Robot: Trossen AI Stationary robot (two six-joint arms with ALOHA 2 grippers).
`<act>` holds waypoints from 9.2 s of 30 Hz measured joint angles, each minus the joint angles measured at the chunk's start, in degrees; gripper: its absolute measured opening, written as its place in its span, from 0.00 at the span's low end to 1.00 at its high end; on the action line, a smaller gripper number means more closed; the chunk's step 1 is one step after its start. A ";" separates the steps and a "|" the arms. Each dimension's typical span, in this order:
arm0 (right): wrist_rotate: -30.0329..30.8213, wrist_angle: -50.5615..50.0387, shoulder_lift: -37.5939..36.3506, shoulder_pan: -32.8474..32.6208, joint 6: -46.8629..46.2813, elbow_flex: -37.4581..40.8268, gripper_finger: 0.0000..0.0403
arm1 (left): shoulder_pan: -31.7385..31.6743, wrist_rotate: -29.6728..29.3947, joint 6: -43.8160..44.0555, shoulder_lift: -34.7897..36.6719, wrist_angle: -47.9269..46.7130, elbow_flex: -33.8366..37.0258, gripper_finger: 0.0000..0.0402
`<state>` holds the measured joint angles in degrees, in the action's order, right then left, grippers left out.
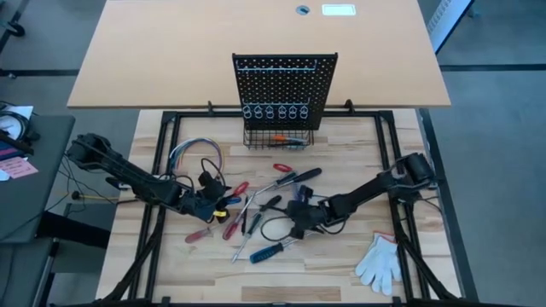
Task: Hang tools onto peg board
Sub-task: Put the right black pen into the basket on the pegboard, then put the black pen into the basket on the pegboard, then hang the right blue screwdriver on the pegboard
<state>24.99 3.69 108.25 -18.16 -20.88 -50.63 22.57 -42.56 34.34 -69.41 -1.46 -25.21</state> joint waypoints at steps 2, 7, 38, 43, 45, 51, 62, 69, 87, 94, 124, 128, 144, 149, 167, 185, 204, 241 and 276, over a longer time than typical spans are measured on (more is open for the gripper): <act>-0.19 -5.37 -2.93 -0.43 0.17 0.10 0.05 | 0.15 -0.06 0.03 0.00 0.03 0.00 0.32; 0.45 -17.45 -10.61 -1.90 -1.46 0.12 0.05 | 0.19 -0.19 -0.04 -0.02 0.11 0.00 0.32; -0.60 5.80 -12.15 31.88 51.34 -2.44 0.07 | -1.97 -2.15 -15.10 -0.04 -0.61 0.00 0.32; -7.72 4.64 -9.71 36.85 51.26 -5.15 0.08 | -1.97 -2.13 -15.03 -0.04 -0.40 0.00 0.32; -8.23 4.64 -8.58 38.03 50.99 -5.92 0.09 | -2.00 -2.11 -14.84 -0.04 -0.49 0.00 0.32; -8.17 4.97 -7.65 38.94 51.36 -6.54 0.21 | -2.00 -2.06 -14.30 -0.04 -0.56 0.00 0.32; -6.30 -0.69 -11.71 37.77 47.71 -6.52 0.53 | -2.00 -2.02 -13.65 -0.04 -0.86 0.02 0.32; -3.79 -8.22 -19.49 33.21 43.75 -6.52 0.54 | -2.00 -1.80 -13.36 -0.04 -0.81 0.02 0.32; -17.15 -2.92 -16.57 17.97 30.78 -5.75 0.45 | -1.89 -1.78 -11.21 -0.04 -0.83 0.01 0.32; -20.91 6.51 -1.50 9.64 28.82 -11.07 0.45 | -1.85 -1.17 -11.25 -0.04 -0.92 0.02 0.32; -26.49 -27.09 26.12 9.01 10.30 -56.05 0.39 | 2.55 -0.49 -10.99 -0.01 -1.00 -1.90 0.32; -27.50 -23.83 27.48 8.27 11.34 -55.92 0.34 | 2.55 -0.51 -10.99 0.00 -1.06 -1.90 0.32; -29.22 -40.61 26.24 8.27 13.22 -55.91 0.22 | 2.55 -0.56 -10.51 -0.04 -1.85 -1.84 0.32; -22.69 -51.40 24.09 8.88 13.40 -55.70 0.22 | 2.55 -0.56 -9.95 -0.04 -2.23 -1.84 0.32; -11.68 -26.86 5.33 6.91 7.03 -25.83 0.29 | 2.57 -0.54 -7.52 -0.04 -4.36 -1.77 0.32; -4.65 13.69 6.91 4.86 0.04 -3.09 0.46 | 2.57 -1.78 -6.89 -0.04 -4.07 -1.77 0.32; -6.65 14.26 7.10 7.75 6.23 -1.29 0.32 | 2.58 -1.90 -6.88 -0.04 -4.17 -1.77 0.32; 10.07 -6.56 -20.25 18.91 41.46 1.02 0.03 | 2.58 -1.87 -6.87 -0.04 -3.97 -1.75 0.32; 2.59 0.92 -21.62 28.29 45.66 0.94 0.41 | 2.57 -1.87 -6.83 -0.02 -3.84 -1.75 0.32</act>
<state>27.58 4.61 86.63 10.14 24.78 -49.69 25.15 -44.42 27.52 -69.43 -5.30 -26.96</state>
